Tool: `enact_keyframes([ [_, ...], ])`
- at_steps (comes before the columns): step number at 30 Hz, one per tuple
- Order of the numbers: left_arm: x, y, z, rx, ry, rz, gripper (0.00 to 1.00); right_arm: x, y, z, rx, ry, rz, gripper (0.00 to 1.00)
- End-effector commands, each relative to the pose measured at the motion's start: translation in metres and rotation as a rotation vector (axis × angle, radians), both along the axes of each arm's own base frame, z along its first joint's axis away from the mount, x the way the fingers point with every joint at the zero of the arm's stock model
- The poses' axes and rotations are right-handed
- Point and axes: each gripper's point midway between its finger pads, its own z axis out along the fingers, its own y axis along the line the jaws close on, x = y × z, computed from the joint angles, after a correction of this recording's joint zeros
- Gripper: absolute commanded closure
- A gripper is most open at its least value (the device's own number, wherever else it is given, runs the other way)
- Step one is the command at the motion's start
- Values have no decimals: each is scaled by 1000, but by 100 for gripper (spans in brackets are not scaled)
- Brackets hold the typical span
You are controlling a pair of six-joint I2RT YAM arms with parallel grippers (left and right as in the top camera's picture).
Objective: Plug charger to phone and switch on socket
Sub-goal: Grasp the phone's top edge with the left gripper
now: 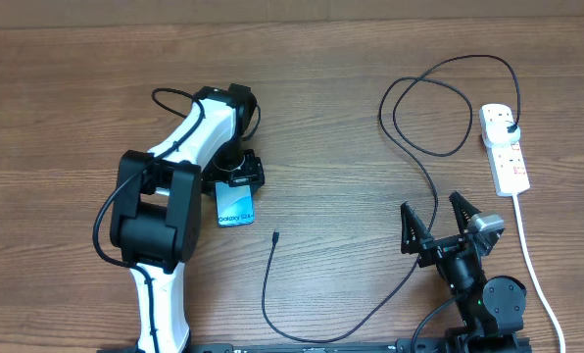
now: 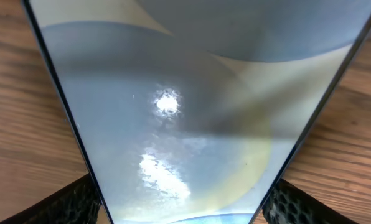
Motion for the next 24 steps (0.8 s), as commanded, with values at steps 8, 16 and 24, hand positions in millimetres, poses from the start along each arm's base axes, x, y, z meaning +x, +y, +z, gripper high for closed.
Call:
enact_keyframes([
  [8,8,-9,-9,-32,-26,-14,0,0,1,-3,-8,-3,6,0],
  [16,17,-12,-11,-42,-68,-7,0,0,1,-3,-8,-3,6,0],
  [24,16,-12,-12,-42,-66,-3,0,0,1,-3,-8,-3,6,0],
])
